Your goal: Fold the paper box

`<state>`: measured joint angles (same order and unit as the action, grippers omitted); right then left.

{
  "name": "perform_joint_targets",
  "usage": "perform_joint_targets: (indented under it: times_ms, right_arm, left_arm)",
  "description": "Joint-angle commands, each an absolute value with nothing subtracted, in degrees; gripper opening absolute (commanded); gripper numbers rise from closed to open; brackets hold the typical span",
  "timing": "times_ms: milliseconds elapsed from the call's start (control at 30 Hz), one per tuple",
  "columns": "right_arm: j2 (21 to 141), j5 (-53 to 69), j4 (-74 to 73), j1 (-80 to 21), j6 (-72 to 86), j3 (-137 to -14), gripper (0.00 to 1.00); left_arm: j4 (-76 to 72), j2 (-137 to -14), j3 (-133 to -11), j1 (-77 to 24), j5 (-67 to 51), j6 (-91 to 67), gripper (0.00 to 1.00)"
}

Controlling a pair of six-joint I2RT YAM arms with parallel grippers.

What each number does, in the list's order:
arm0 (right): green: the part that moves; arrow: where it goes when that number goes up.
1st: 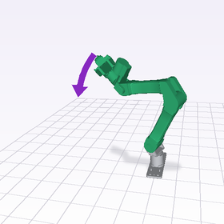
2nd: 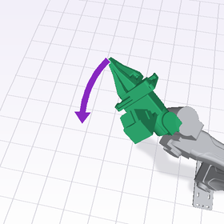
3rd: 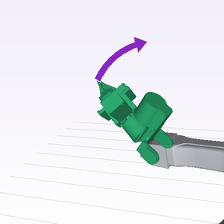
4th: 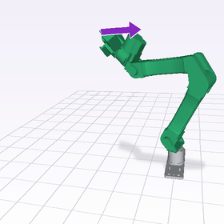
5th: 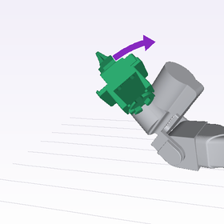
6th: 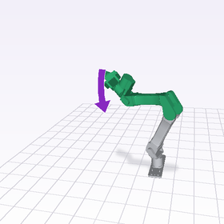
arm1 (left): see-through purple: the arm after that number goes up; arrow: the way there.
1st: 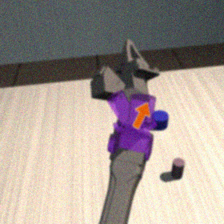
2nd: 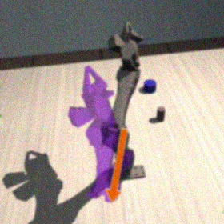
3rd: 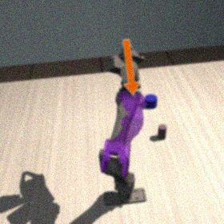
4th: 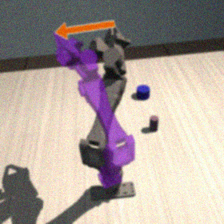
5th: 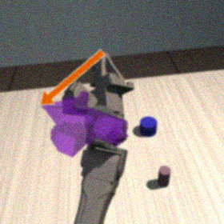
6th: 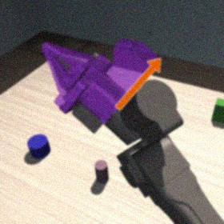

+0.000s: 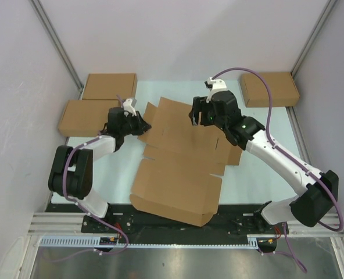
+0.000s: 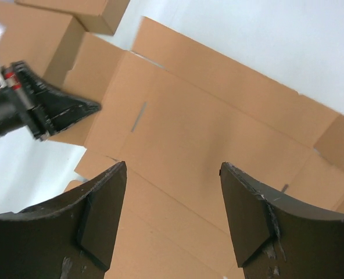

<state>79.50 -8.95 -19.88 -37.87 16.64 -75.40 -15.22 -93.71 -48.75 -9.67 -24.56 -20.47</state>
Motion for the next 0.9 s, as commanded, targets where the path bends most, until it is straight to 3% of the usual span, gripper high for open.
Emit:
perform_joint_targets:
  times_ms: [0,167,467,667,867]
  right_arm:
    - [76.7,-15.1,-18.7,-38.0,13.6,-75.6,0.72]
    - [77.8,-11.7,-19.2,-36.5,9.2,-77.1,0.71]
    - [78.4,-6.6,-23.1,-34.7,-2.9,-82.6,0.74]
    - [81.0,-3.7,-21.4,-33.8,-8.9,-82.6,0.76]
    - [83.5,6.7,-18.6,-29.0,-12.8,-82.9,0.80]
  left_arm:
    - [-36.6,-87.2,-42.5,-11.6,-17.7,-19.6,0.12]
    - [-51.7,-85.3,-35.5,-14.8,-13.1,-14.3,0.15]
    - [-82.0,-86.3,-23.6,-19.9,-9.8,-5.0,0.13]
    - [-89.6,-87.9,-21.9,-20.1,-11.0,-5.5,0.07]
    - [-93.2,-87.5,-20.7,-20.2,-13.0,-5.4,0.00]
